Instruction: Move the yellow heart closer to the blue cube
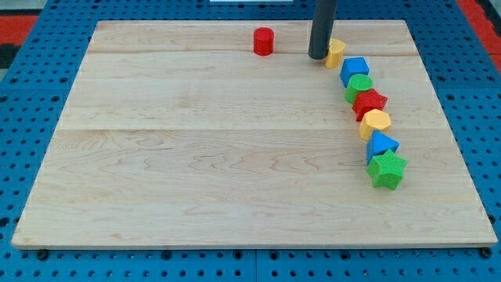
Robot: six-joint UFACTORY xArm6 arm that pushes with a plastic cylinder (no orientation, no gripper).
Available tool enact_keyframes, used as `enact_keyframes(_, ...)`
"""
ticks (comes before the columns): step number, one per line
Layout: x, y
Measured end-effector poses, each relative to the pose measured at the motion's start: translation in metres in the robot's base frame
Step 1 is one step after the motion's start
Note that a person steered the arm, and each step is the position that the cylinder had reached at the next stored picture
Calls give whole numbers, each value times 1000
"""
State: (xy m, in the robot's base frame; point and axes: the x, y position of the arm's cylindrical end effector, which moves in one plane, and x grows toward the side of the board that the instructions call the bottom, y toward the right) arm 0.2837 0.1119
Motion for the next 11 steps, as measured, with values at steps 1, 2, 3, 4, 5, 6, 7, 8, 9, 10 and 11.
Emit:
enact_keyframes(1, 0, 15)
enact_keyframes(2, -4, 15)
enact_keyframes(3, -26, 15)
enact_keyframes(4, -50, 21)
enact_keyframes(5, -53, 33)
enact_keyframes(6, -53, 42)
enact_keyframes(7, -53, 44)
enact_keyframes(8, -50, 44)
enact_keyframes(9, -45, 44)
enact_keyframes(10, -45, 44)
enact_keyframes(11, -43, 44)
